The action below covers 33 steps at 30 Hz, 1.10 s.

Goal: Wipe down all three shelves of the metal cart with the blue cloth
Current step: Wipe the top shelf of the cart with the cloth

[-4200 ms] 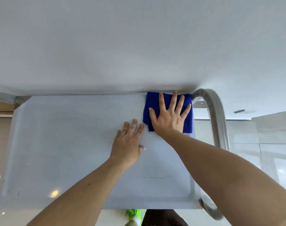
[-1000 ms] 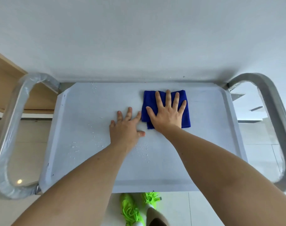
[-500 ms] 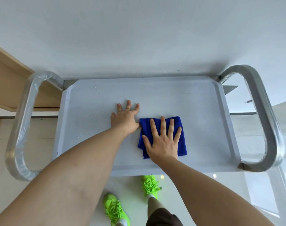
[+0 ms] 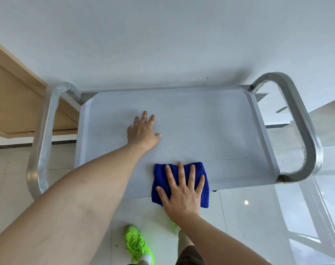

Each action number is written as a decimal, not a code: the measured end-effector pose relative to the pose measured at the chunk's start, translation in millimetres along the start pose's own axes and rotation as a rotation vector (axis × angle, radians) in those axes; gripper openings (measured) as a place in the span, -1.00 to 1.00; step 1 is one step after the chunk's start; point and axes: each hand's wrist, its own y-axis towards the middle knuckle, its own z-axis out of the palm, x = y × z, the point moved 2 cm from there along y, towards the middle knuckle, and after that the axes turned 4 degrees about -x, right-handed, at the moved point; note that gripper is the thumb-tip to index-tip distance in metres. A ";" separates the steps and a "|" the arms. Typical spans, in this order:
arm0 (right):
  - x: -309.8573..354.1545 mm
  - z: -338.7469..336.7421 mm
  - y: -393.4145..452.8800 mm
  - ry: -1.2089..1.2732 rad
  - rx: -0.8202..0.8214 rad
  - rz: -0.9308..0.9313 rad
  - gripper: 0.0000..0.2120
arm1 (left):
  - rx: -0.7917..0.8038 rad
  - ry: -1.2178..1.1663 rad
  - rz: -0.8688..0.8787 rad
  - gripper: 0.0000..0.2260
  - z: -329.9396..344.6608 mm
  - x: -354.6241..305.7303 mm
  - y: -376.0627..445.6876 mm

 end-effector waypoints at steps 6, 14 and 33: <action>27.7 7.3 22.2 -0.023 0.018 -0.094 -0.31 | 0.059 0.029 -0.164 -0.20 -9.8 75.7 -1.7; 36.2 7.7 59.7 -0.051 -0.017 -0.008 -0.27 | 0.104 0.007 -0.176 -0.15 -2.2 90.3 6.8; 66.7 -26.1 262.1 -0.043 -0.072 0.036 -0.23 | 0.105 0.029 -0.176 -0.19 -6.7 85.0 4.3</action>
